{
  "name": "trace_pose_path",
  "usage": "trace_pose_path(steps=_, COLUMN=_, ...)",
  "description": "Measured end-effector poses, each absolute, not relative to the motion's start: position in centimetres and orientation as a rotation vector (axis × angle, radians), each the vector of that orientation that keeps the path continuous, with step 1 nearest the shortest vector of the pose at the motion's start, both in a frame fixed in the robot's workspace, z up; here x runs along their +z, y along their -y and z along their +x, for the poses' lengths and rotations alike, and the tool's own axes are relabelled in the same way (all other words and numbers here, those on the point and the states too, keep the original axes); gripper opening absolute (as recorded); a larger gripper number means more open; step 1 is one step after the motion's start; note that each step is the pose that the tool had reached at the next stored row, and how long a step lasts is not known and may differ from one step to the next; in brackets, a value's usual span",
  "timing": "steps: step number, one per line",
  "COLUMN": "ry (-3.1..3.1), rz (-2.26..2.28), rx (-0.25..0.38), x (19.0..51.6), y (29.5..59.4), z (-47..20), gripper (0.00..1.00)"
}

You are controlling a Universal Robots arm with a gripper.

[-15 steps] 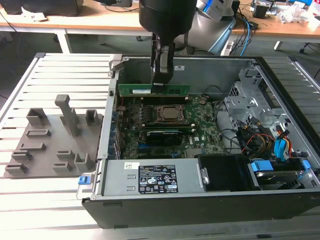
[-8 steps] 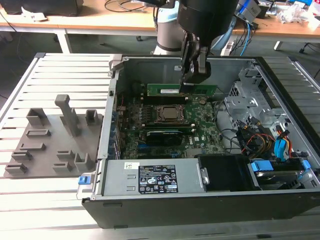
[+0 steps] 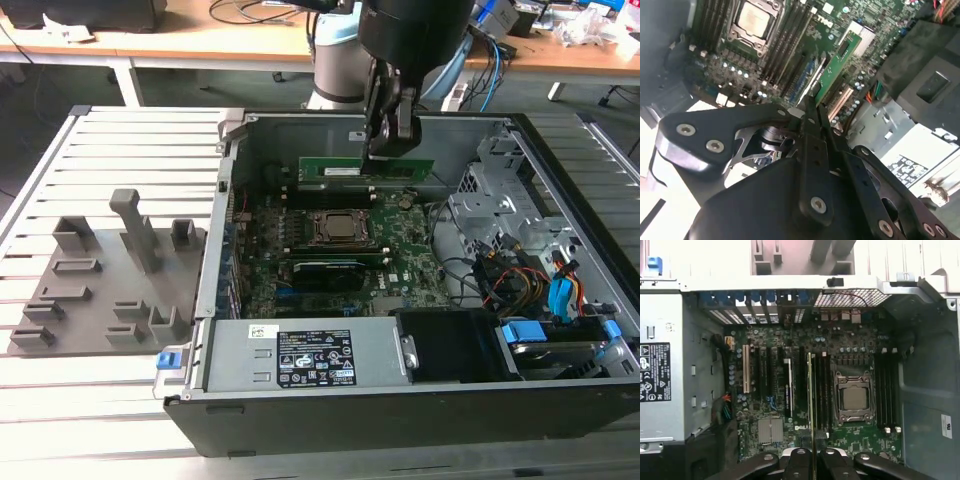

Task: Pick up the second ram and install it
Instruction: 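Pick up the second ram and move it above second insertion slot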

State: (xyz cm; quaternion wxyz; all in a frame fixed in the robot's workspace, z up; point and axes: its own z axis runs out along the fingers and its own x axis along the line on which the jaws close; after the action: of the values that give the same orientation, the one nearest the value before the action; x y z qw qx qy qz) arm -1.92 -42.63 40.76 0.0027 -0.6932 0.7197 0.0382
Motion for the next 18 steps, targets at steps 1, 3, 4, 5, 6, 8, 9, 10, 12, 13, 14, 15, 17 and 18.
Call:
trace_pose_path(steps=1, ry=-2.257, rz=-2.174, rx=0.12, x=40.6, y=42.1, z=-1.9, gripper=0.14)
trace_pose_path(steps=3, ry=-2.257, rz=-2.174, rx=0.119, x=40.5, y=41.7, z=-1.8, gripper=0.14)
trace_pose_path(steps=4, ry=-2.257, rz=-2.175, rx=0.119, x=40.4, y=41.6, z=-1.8, gripper=0.14)
trace_pose_path(steps=5, ry=-2.257, rz=-2.175, rx=0.119, x=40.2, y=41.4, z=-1.7, gripper=0.14)
trace_pose_path(steps=6, ry=-2.257, rz=-2.175, rx=0.12, x=40.1, y=41.4, z=-1.7, gripper=0.14)
trace_pose_path(steps=8, ry=-2.257, rz=-2.175, rx=0.12, x=39.8, y=41.2, z=-1.6, gripper=0.14)
trace_pose_path(steps=9, ry=-2.257, rz=-2.175, rx=0.119, x=39.5, y=41.0, z=-1.5, gripper=0.14)
trace_pose_path(steps=10, ry=-2.257, rz=-2.175, rx=0.119, x=39.2, y=41.0, z=-1.4, gripper=0.14)
trace_pose_path(steps=12, ry=-2.257, rz=-2.175, rx=0.119, x=38.9, y=40.8, z=-1.3, gripper=0.14)
trace_pose_path(steps=13, ry=-2.257, rz=-2.175, rx=0.119, x=38.8, y=40.8, z=-1.3, gripper=0.14)
trace_pose_path(steps=14, ry=-2.257, rz=-2.175, rx=0.119, x=38.6, y=40.7, z=-1.2, gripper=0.14)
trace_pose_path(steps=15, ry=-2.257, rz=-2.175, rx=0.119, x=38.4, y=40.6, z=-1.2, gripper=0.14)
trace_pose_path(steps=17, ry=-2.257, rz=-2.175, rx=0.119, x=38.2, y=40.6, z=-1.2, gripper=0.14)
trace_pose_path(steps=18, ry=-2.257, rz=-2.175, rx=0.119, x=38.2, y=40.6, z=-1.2, gripper=0.14)
